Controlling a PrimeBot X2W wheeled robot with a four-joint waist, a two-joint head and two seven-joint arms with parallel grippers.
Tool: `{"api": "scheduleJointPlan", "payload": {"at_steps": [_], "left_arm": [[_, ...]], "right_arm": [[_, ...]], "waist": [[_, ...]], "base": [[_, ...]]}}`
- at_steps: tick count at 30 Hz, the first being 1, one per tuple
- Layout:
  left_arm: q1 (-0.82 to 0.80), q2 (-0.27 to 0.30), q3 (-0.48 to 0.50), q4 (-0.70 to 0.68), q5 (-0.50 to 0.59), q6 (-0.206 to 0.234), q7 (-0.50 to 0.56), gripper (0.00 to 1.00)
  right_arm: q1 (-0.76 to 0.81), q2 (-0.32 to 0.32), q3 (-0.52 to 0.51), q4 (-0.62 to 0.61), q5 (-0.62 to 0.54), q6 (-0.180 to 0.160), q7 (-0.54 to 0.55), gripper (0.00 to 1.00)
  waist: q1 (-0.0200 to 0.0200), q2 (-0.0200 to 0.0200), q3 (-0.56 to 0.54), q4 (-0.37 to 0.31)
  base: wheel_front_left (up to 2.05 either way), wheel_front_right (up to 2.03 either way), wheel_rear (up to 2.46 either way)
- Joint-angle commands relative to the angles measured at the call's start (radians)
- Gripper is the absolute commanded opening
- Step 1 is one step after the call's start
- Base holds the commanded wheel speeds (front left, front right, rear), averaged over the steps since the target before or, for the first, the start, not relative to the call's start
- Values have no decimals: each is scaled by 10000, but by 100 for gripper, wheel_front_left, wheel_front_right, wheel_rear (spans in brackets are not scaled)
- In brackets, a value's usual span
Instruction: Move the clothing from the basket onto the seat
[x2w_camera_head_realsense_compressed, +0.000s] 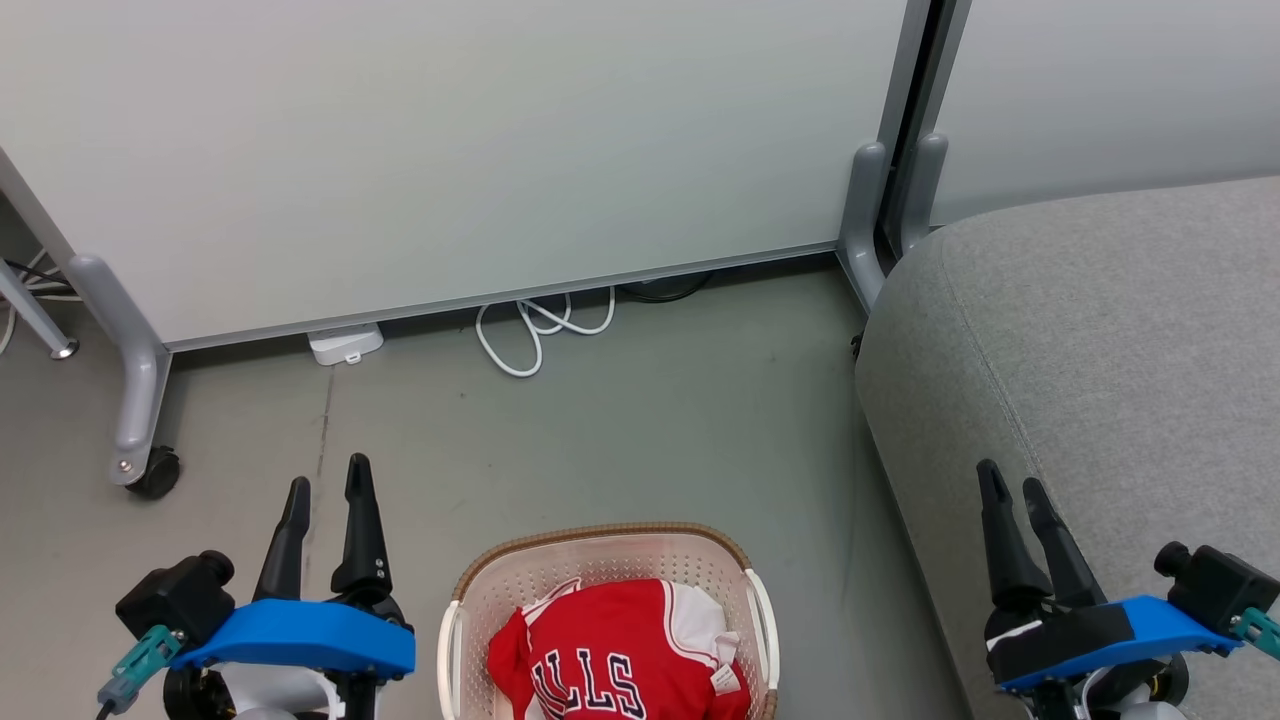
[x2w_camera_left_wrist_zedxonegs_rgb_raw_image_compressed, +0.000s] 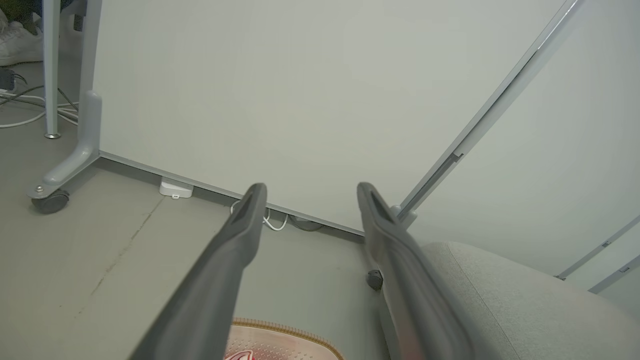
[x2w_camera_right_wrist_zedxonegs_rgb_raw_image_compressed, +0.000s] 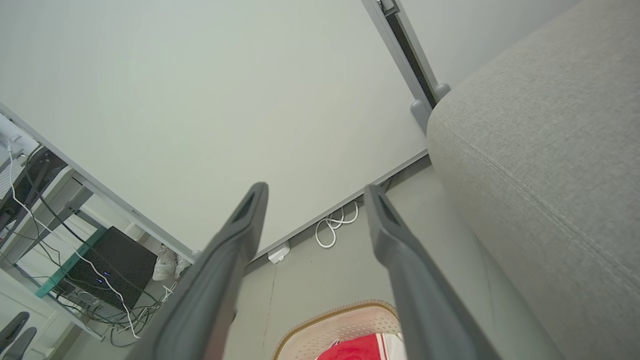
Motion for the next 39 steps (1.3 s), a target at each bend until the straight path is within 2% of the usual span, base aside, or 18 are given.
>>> {"api": "scheduleJointPlan", "payload": {"at_steps": [1, 29, 39], "left_arm": [[-233, 79, -75, -140, 279, 47, -103, 100], [-217, 176, -528, -60, 3127, 180, -811, 100], [-213, 118, -523, 86, 3746, 55, -997, 100]], "right_arm": [[-94, -57, 30, -115, -295, 17, -91, 100], [-145, -65, 379, -62, -3185, 21, -795, 100], [-114, -68, 465, -13, -3906, 23, -982, 100]], "waist": [[0, 0, 3, 1], [0, 0, 44, 35], [0, 0, 48, 63]], "base": [[0, 0, 0], [0, 0, 0], [0, 0, 0]]}}
